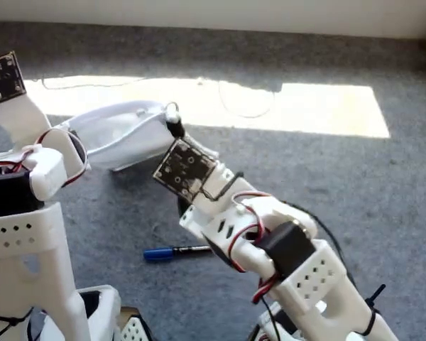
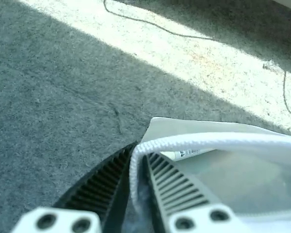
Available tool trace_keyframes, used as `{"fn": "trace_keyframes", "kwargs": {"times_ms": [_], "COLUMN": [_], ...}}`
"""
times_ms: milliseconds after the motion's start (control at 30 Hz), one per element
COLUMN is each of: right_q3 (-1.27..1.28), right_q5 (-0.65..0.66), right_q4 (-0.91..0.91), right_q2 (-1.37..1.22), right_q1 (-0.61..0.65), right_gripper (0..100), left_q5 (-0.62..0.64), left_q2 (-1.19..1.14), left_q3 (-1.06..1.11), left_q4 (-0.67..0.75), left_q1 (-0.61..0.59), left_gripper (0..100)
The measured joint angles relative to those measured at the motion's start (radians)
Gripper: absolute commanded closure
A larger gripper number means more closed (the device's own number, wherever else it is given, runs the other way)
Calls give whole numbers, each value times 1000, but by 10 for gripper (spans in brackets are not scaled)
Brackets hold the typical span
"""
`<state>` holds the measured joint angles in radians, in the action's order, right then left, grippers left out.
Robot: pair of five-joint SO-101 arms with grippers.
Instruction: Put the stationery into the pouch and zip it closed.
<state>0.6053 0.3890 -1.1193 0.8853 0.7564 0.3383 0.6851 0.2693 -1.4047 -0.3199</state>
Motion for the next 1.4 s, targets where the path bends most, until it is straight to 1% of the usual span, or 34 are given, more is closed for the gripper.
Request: {"fn": "trace_keyframes", "kwargs": {"times_ms": [200,400,500,633,800,900,1033,1267,1333,1400], "right_q3": [141,253,319,371,391,391,390,305,281,250], "right_q5": [0,0,0,0,-5,-41,-49,-51,-51,-51], "right_q4": [75,157,216,284,301,301,304,304,304,304], "right_q2": [0,0,0,0,-6,-71,-213,-394,-446,-499], "right_q1": [9,135,176,187,196,227,276,292,295,296], "right_gripper": [889,889,889,889,886,886,885,885,871,834], "left_q5": [0,0,0,0,8,8,8,8,8,8], "left_q2": [0,0,0,0,0,0,0,0,0,0], "left_q3": [0,0,0,0,0,0,0,0,0,0], "left_q4": [0,0,0,0,0,0,0,0,0,0], "left_q1": [-6,-17,-17,-54,-87,-89,-89,-89,-89,-89], "left_gripper": [993,993,993,993,993,993,993,992,992,992]}}
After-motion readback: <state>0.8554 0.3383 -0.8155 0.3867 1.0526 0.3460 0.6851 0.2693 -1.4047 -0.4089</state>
